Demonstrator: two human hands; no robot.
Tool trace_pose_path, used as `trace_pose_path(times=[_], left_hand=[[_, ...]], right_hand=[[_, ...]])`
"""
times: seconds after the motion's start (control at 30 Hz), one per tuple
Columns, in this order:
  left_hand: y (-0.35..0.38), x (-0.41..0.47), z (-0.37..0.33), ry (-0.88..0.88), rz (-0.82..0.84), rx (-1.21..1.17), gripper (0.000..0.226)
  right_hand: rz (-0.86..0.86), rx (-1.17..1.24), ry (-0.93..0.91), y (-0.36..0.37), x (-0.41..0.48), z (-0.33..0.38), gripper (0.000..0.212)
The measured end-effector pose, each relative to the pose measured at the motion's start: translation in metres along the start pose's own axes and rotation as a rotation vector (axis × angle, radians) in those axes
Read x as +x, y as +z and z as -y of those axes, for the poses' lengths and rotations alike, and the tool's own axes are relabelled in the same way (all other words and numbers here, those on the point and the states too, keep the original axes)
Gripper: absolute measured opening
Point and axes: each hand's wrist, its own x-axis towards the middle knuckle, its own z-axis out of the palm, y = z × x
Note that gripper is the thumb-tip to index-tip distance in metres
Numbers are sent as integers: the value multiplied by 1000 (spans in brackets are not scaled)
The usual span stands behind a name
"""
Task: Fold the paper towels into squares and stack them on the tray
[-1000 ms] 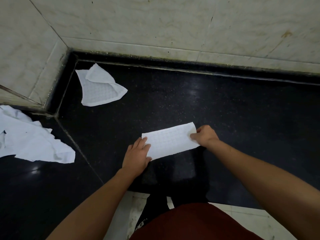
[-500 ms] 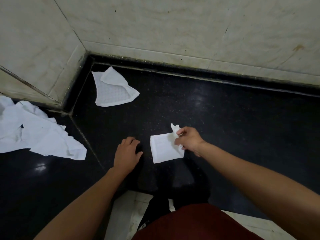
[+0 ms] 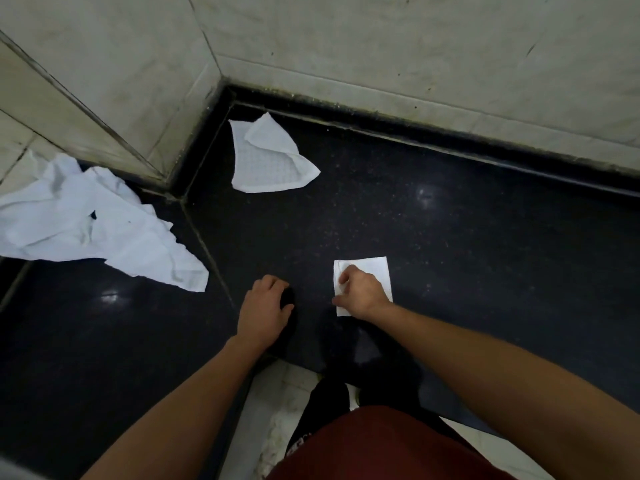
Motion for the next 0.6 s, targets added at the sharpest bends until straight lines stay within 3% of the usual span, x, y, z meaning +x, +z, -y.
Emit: trace_pose_path(times=[0.13,0.23,0.4,0.6], left_hand=[[1,7,-9,43,-21,-11,36],[3,14,-28,164,-24,-5,34],[13,24,-71,386,116,136,54],[19,36,-69,367,256,291,71]], right_hand=[[-113,96,-59,-14,-4,-9,18],[-280,-87,-165,-35,-7,-24,19],[-133,-539,-250,-51,2,-40,45],[-72,-730,-307,-53,3,-52,56]])
